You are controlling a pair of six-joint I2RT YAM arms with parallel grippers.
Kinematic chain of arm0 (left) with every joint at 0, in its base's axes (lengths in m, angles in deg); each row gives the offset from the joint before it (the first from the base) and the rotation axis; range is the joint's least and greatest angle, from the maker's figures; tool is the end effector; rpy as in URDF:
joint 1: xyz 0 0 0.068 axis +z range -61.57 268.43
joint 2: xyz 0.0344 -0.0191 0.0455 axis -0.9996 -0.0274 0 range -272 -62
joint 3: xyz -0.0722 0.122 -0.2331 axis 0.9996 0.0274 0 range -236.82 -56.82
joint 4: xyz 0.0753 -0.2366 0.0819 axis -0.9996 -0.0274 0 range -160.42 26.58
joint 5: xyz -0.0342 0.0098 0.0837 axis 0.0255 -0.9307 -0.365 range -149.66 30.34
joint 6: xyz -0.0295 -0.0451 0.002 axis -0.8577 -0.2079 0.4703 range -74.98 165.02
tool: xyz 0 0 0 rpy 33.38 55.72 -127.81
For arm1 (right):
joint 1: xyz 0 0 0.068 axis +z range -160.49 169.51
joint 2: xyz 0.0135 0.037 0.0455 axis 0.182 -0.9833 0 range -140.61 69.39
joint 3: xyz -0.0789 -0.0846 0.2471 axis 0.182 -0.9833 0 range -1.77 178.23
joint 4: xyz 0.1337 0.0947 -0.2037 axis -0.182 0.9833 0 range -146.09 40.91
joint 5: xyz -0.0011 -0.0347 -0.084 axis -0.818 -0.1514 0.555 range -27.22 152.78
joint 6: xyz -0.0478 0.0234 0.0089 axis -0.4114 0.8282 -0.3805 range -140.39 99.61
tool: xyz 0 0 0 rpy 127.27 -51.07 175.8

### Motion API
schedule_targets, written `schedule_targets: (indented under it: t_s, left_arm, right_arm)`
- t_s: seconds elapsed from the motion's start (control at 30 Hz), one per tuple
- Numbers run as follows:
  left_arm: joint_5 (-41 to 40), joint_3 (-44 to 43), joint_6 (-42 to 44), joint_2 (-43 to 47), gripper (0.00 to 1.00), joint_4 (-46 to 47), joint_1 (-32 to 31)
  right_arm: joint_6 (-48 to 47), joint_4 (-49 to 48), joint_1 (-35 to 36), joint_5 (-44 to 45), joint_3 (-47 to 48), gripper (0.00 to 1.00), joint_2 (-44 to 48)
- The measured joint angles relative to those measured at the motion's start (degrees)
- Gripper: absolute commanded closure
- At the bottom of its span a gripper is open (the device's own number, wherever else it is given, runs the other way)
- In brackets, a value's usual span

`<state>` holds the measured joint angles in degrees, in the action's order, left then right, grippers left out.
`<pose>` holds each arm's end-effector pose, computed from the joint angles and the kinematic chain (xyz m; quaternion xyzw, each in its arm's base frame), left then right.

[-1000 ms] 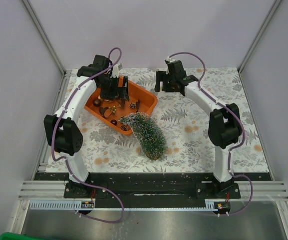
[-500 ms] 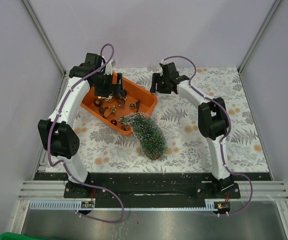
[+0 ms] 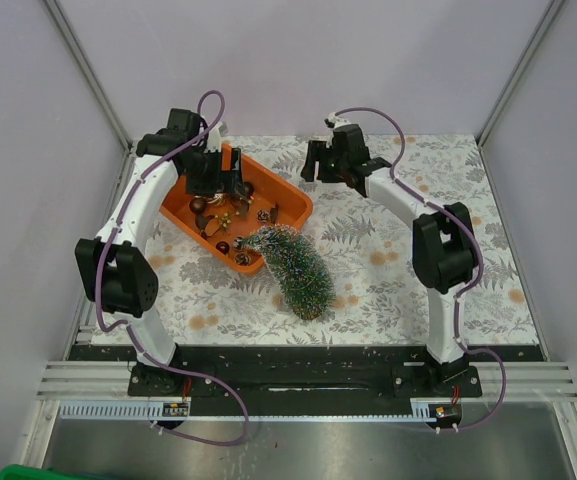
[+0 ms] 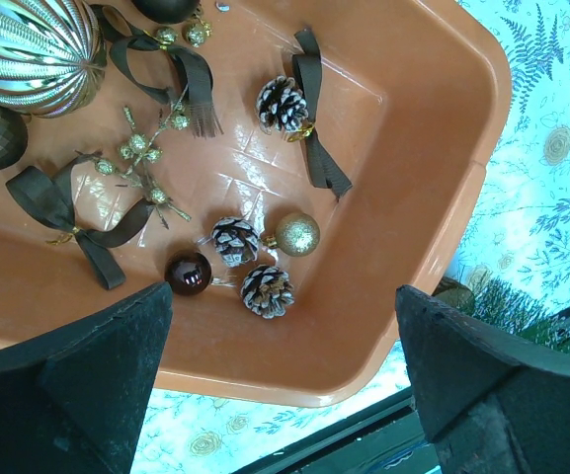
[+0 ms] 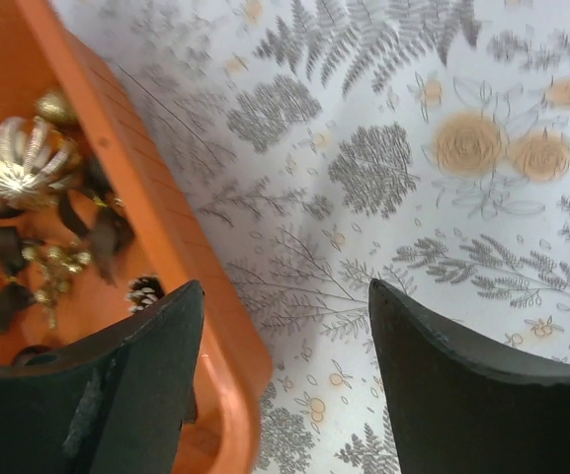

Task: Decorate the small christmas tree

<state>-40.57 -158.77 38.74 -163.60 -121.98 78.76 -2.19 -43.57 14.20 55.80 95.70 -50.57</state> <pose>0.3672 -0.0745 0.3421 0.0735 0.9467 -0.1954 0.2453 0.4440 0.2088 0.2412 -0.0782 0.8824 0.2187 0.4092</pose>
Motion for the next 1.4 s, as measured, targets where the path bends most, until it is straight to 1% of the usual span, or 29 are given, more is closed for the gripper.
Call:
schedule_targets:
  t_s: [0.1,0.2,0.4,0.6,0.63,0.67,0.8,0.87,0.97,1.0,1.07,1.2,1.4]
  left_arm:
    - [0.0,0.0,0.0,0.0,0.01,0.0,0.2]
    - [0.0,0.1,0.0,0.0,0.01,0.0,0.3]
    - [0.0,0.1,0.0,0.0,0.01,0.0,0.8]
    - [0.0,0.1,0.0,0.3,0.01,0.0,1.2]
    - [0.0,0.1,0.0,0.4,0.01,0.0,1.2]
    - [0.0,0.1,0.0,0.5,0.01,0.0,1.3]
    - [0.1,0.1,0.0,1.0,0.01,0.0,1.6]
    - [0.1,0.1,0.0,1.2,0.01,0.0,1.7]
    - [0.1,0.3,0.0,1.5,0.01,0.0,1.8]
    - [0.1,0.5,0.0,1.7,0.01,0.0,1.9]
    - [0.2,0.5,0.0,1.9,0.01,0.0,1.9]
    - [0.4,0.9,0.0,2.4,0.01,0.0,1.9]
    - [0.7,1.3,0.0,3.0,0.01,0.0,1.9]
  right_arm:
    - [-0.7,-2.7,0.2,-1.0,0.2,0.24,2.1]
    - [-2.6,-2.4,0.9,-3.2,2.7,0.23,2.0]
    - [-6.6,2.4,3.7,-4.7,9.9,0.23,-2.1]
    - [-9.8,8.5,4.4,-4.1,10.9,0.25,-7.6]
    - [-10.3,9.8,4.4,-3.7,11.3,0.27,-8.7]
    - [-10.6,11.0,4.4,-3.0,11.8,0.32,-9.6]
    - [-10.4,13.2,4.6,0.5,12.5,0.58,-10.7]
    - [-10.1,12.9,4.4,3.3,12.3,0.68,-10.4]
    - [-9.7,11.4,3.6,5.1,8.0,0.80,-7.5]
    - [-9.0,10.5,3.2,6.6,5.6,0.81,-5.9]
    - [-5.3,9.2,2.0,13.0,1.1,0.81,-2.1]
    - [-2.7,9.3,-3.8,21.9,-8.2,0.79,6.5]
    - [-0.5,14.0,-10.9,31.1,-18.8,0.68,19.9]
